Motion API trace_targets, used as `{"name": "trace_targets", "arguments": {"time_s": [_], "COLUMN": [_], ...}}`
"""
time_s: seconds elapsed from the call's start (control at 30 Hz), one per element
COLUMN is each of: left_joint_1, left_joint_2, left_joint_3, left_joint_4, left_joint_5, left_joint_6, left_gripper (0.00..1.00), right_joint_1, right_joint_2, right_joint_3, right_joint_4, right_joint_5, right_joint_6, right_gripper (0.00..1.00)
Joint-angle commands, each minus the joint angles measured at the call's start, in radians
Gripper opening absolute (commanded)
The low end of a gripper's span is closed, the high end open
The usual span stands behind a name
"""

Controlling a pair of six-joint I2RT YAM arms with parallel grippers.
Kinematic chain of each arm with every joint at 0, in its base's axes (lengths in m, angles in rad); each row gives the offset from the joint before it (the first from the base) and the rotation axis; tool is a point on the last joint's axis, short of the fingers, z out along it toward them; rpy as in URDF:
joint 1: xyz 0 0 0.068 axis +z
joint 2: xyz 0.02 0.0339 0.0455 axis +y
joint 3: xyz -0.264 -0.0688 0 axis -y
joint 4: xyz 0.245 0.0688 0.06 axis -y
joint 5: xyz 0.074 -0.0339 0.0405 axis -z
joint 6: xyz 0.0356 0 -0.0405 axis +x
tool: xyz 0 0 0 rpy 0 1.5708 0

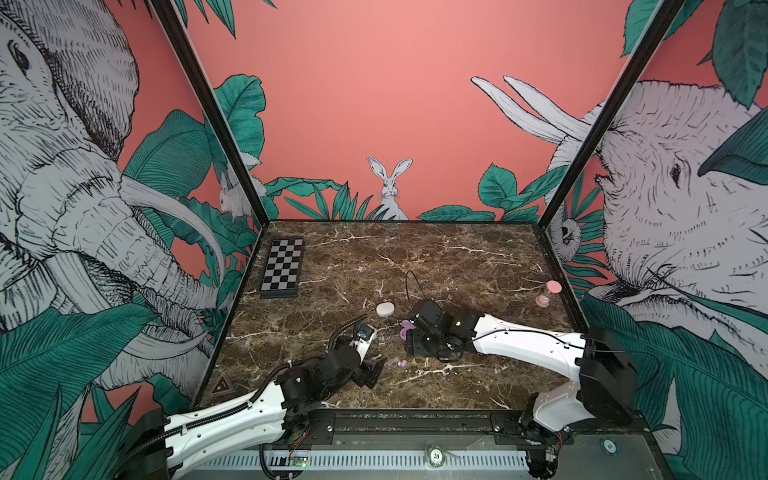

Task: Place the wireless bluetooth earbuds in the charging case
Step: 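Move the open right gripper over the second pink earbud on the table, then lower the right gripper and close it on the second pink earbud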

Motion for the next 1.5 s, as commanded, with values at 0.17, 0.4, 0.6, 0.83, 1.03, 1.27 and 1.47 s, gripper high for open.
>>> {"name": "trace_targets", "arguments": {"time_s": [0.17, 0.4, 0.6, 0.83, 1.03, 1.27, 1.47], "left_joint_1": [-0.004, -0.004, -0.004, -0.004, -0.004, -0.004, -0.004], "left_joint_2": [-0.083, -0.118, -0.116, -0.086, -0.043, -0.041, -0.041], "left_joint_3": [-0.042, -0.06, -0.063, -0.063, -0.049, -0.049, -0.049], "left_joint_4": [-0.011, -0.006, 0.002, 0.026, 0.032, 0.033, 0.032], "left_joint_5": [0.0, 0.002, 0.014, 0.034, 0.033, 0.03, 0.027], "left_joint_6": [-0.05, -0.048, -0.044, -0.04, -0.031, -0.031, -0.031], "left_gripper": [0.99, 0.99, 0.99, 0.99, 0.99, 0.99, 0.99], "right_joint_1": [0.061, 0.081, 0.085, 0.087, 0.086, 0.086, 0.085], "right_joint_2": [0.067, 0.072, 0.119, 0.149, 0.161, 0.175, 0.191], "right_joint_3": [0.0, -0.027, -0.025, -0.028, -0.033, -0.033, -0.027], "right_joint_4": [0.009, 0.051, 0.073, 0.106, 0.13, 0.139, 0.14], "right_joint_5": [0.004, 0.039, 0.041, 0.034, 0.028, 0.022, 0.019], "right_joint_6": [0.217, 0.304, 0.346, 0.364, 0.367, 0.364, 0.36], "right_gripper": [0.67, 0.6, 0.52, 0.47, 0.42, 0.38, 0.35]}}
